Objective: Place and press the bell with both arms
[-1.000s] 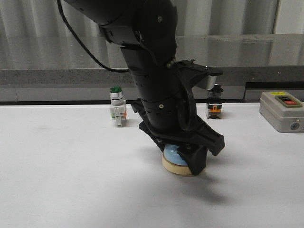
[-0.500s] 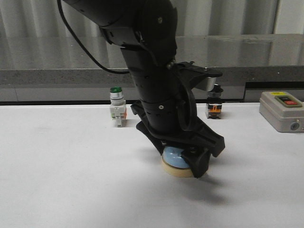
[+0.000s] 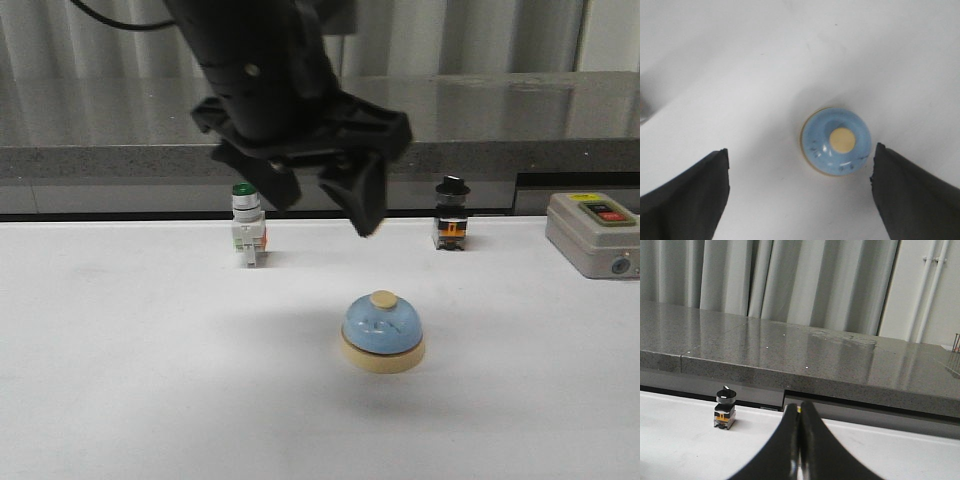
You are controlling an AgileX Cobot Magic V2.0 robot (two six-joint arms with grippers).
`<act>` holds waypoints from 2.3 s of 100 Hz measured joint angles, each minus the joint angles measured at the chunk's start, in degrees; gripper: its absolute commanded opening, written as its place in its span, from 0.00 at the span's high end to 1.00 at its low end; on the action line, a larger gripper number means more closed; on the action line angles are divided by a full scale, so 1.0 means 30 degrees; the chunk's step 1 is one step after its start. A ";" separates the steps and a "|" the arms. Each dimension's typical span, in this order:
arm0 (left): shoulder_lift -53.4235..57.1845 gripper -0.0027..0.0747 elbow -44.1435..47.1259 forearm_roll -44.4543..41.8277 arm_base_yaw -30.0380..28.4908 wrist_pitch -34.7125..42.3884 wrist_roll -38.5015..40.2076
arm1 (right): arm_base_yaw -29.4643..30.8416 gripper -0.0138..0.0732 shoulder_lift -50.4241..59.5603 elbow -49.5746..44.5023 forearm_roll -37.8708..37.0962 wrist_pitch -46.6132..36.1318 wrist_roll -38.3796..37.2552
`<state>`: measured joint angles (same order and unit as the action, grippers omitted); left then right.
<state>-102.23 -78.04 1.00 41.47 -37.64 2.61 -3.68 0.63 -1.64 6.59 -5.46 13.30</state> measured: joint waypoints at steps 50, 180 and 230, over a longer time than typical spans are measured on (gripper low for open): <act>1.1558 0.25 0.9948 0.0000 -0.6469 0.3367 0.1111 | 0.0000 0.92 0.0000 0.0000 0.0000 0.0000 0.0000; 2.2408 0.99 1.5486 0.0000 -1.0071 0.7383 0.1147 | 0.0000 0.92 0.0000 0.0000 0.0000 0.0000 0.0000; 2.3949 0.99 1.7824 0.0000 -1.0114 0.9446 0.1147 | 0.0000 0.92 0.0000 0.0000 0.0000 0.0000 0.0000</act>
<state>-30.39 -24.57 1.00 11.12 -9.30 6.05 -3.68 0.63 -1.64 6.59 -5.46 13.30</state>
